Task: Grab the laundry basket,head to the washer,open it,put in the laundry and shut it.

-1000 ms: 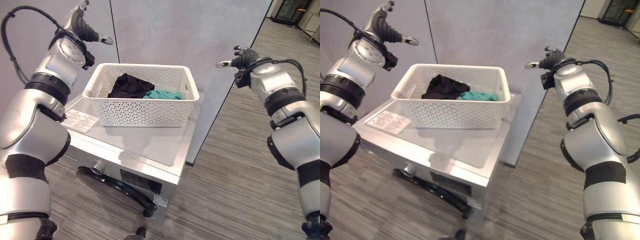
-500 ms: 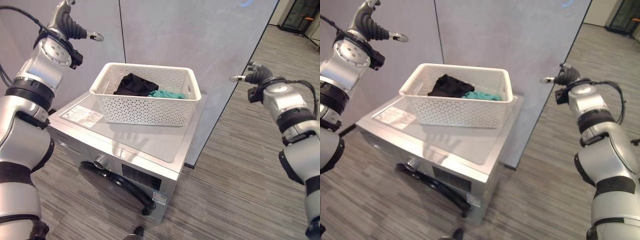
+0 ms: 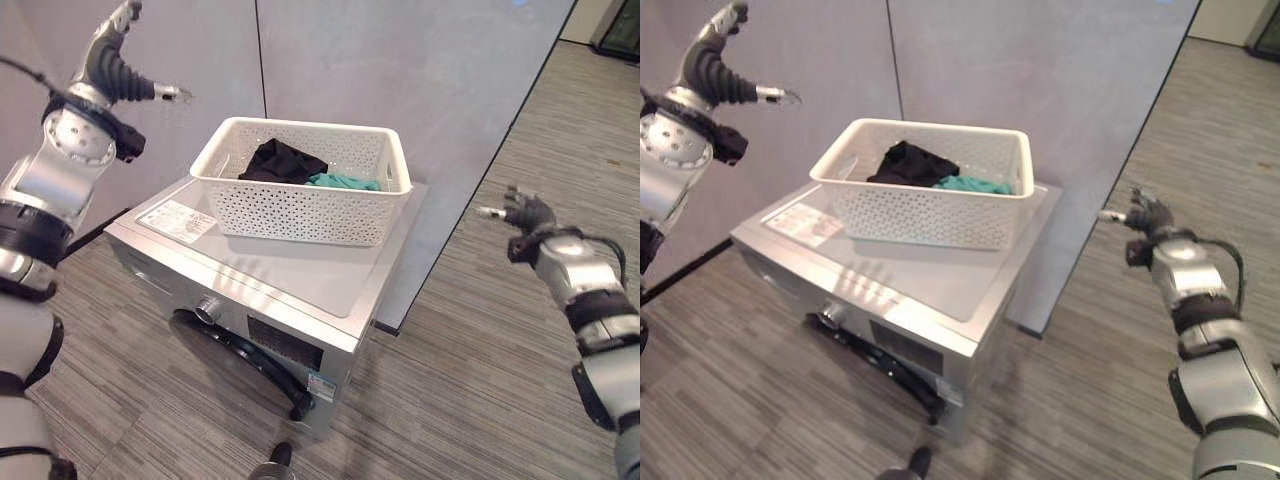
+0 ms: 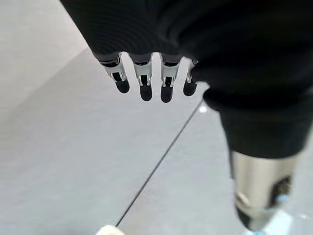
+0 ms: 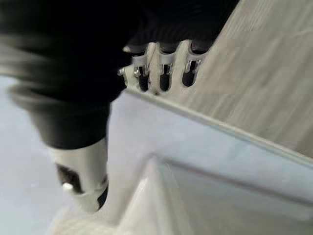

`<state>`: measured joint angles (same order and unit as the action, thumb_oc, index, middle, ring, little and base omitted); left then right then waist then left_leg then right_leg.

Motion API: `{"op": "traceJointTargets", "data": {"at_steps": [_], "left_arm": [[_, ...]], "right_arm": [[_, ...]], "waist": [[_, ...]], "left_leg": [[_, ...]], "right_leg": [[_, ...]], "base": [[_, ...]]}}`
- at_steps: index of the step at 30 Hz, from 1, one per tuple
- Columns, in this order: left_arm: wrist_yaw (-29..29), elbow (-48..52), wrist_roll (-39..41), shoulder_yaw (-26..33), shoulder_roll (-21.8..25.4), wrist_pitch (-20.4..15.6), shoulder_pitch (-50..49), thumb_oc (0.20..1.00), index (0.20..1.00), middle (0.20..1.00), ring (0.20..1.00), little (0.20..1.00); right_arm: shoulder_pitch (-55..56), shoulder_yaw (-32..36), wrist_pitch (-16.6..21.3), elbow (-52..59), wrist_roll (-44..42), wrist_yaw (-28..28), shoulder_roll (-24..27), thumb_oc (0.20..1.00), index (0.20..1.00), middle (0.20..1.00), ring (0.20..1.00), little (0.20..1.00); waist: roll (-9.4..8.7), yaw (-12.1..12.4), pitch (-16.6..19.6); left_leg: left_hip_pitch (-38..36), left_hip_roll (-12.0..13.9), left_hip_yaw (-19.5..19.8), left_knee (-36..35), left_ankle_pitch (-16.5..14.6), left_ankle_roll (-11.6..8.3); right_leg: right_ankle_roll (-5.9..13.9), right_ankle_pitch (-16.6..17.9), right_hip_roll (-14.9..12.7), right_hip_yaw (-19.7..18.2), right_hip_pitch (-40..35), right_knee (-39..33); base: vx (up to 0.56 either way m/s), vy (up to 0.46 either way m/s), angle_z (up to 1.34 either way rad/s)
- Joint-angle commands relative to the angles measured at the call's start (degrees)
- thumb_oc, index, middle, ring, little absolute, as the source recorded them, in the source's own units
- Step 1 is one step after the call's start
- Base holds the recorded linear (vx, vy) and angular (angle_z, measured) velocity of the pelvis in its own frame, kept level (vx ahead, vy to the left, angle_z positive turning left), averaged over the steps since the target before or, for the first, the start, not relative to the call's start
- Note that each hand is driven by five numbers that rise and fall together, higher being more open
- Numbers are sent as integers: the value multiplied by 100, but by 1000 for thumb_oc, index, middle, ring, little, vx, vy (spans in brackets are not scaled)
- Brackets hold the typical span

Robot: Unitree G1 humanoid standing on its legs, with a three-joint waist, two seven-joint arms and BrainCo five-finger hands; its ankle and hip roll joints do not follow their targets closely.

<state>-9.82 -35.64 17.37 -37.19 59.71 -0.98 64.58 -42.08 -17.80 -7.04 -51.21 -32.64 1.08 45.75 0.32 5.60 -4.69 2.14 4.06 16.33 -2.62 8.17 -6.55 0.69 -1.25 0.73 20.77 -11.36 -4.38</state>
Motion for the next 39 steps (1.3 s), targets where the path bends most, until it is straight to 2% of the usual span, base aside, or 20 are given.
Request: {"op": "traceJointTargets", "data": {"at_steps": [1, 4, 5, 7, 8, 10, 13, 14, 19, 31, 33, 34, 35, 39], "left_arm": [[-44, -37, -237, 746, 245, -221, -203, 1000, 1000, 1000, 1000, 1000], [-29, 408, -326, 1204, 321, -235, -806, 1000, 1000, 1000, 1000, 1000], [11, 876, -470, 1722, 346, -243, -1500, 1000, 1000, 1000, 1000, 1000], [22, 1089, -533, 1958, 342, -251, -1799, 1000, 1000, 1000, 1000, 1000], [31, 1411, -671, 2361, 279, -238, -2321, 1000, 1000, 1000, 1000, 1000], [26, 1545, -736, 2609, 237, -233, -2604, 1000, 1000, 1000, 1000, 1000], [-64, 2048, -1051, 3736, 3, -214, -3879, 1000, 1000, 1000, 1000, 1000], [-57, 2092, -1062, 3787, -8, -203, -3945, 1000, 1000, 1000, 1000, 1000], [-308, 2311, -1434, 4767, -317, -155, -4921, 1000, 1000, 1000, 1000, 1000], [-667, 2187, -1747, 5611, -865, -16, -6021, 1000, 1000, 1000, 1000, 1000], [-686, 2092, -1609, 5778, -1175, -6, -6331, 1000, 1000, 1000, 1000, 1000], [-683, 2100, -1607, 5792, -1179, -8, -6352, 1000, 1000, 1000, 1000, 1000], [-698, 1914, -1334, 5932, -1441, -12, -6635, 1000, 1000, 1000, 1000, 1000], [-658, 1701, -1134, 6012, -1712, 13, -6941, 1000, 1000, 1000, 1000, 1000]], "right_arm": [[146, 236, 380, 550, 301, 41, 608, 1000, 1000, 1000, 1000, 1000], [586, 568, 399, 772, 387, 11, 610, 1000, 1000, 1000, 1000, 1000], [1020, 896, 403, 936, 456, -29, 605, 1000, 1000, 1000, 1000, 1000], [1217, 1049, 403, 998, 488, -43, 585, 1000, 1000, 1000, 1000, 1000], [1546, 1341, 417, 1063, 507, -53, 550, 1000, 1000, 1000, 1000, 1000], [1748, 1510, 421, 1107, 503, -59, 523, 1000, 1000, 1000, 1000, 1000], [2546, 2152, 429, 1305, 610, -75, 301, 1000, 1000, 1000, 1000, 1000], [2571, 2157, 422, 1331, 617, -77, 302, 1000, 1000, 1000, 1000, 1000], [3168, 2568, 405, 1546, 746, -73, -25, 1000, 1000, 1000, 1000, 1000], [3315, 2436, 399, 1672, 928, -43, -572, 1000, 1000, 1000, 1000, 1000], [3422, 2411, 390, 1662, 971, -40, -779, 1000, 1000, 1000, 1000, 1000], [3424, 2402, 388, 1667, 974, -39, -779, 1000, 1000, 1000, 1000, 1000], [3556, 2376, 353, 1652, 1116, -24, -955, 1000, 1000, 1000, 1000, 1000], [3718, 2368, 334, 1655, 1221, -15, -1134, 1000, 1000, 1000, 1000, 1000]], "waist": [[15, 117, -77], [14, 130, -84], [11, 147, -86], [9, 158, -93], [3, 179, -97], [6, 180, -96], [-29, 268, -126], [-24, 256, -111], [-37, 335, -118], [-82, 427, -122], [-92, 469, -137], [-91, 459, -130], [-91, 485, -141], [-89, 477, -134]], "left_leg": [[12, 508, -211, 68, -301, -45], [0, 503, -211, 70, -325, -40], [-10, 494, -205, 73, -346, -32], [-16, 490, -197, 71, -355, -32], [-15, 480, -186, 66, -373, -27], [-9, 474, -175, 66, -380, -26], [-26, 461, -169, 49, -422, -23], [-19, 456, -166, 50, -418, -21], [-32, 466, -142, 40, -480, -51], [-12, 460, -103, 28, -486, -62], [1, 457, -93, 12, -480, -56], [3, 457, -92, 11, -480, -56], [21, 443, -73, 14, -477, -46], [30, 431, -73, 23, -479, -30]], "right_leg": [[107, -728, -316, 187, 25, 313], [110, -724, -319, 176, 20, 306], [111, -720, -328, 170, 5, 289], [111, -720, -333, 176, -2, 286], [106, -718, -341, 191, -11, 273], [104, -718, -346, 198, -11, 270], [98, -719, -359, 198, -29, 238], [100, -715, -362, 202, -26, 234], [53, -777, -334, 202, -84, 216], [25, -786, -308, 213, -101, 178], [12, -794, -310, 233, -97, 172], [12, -795, -310, 235, -95, 173], [8, -792, -310, 239, -84, 174], [6, -787, -316, 232, -72, 177]], "base": [[5, -2, 5], [0, 0, 0], [0, 0, 0], [0, 0, 0], [0, 0, 0], [0, 0, 0], [0, 0, 0], [11, -8, -7], [4, -3, -1], [3, -8, 3], [0, 0, 0], [-1, 0, 4], [-1, 1, 4], [0, 0, 0]]}}
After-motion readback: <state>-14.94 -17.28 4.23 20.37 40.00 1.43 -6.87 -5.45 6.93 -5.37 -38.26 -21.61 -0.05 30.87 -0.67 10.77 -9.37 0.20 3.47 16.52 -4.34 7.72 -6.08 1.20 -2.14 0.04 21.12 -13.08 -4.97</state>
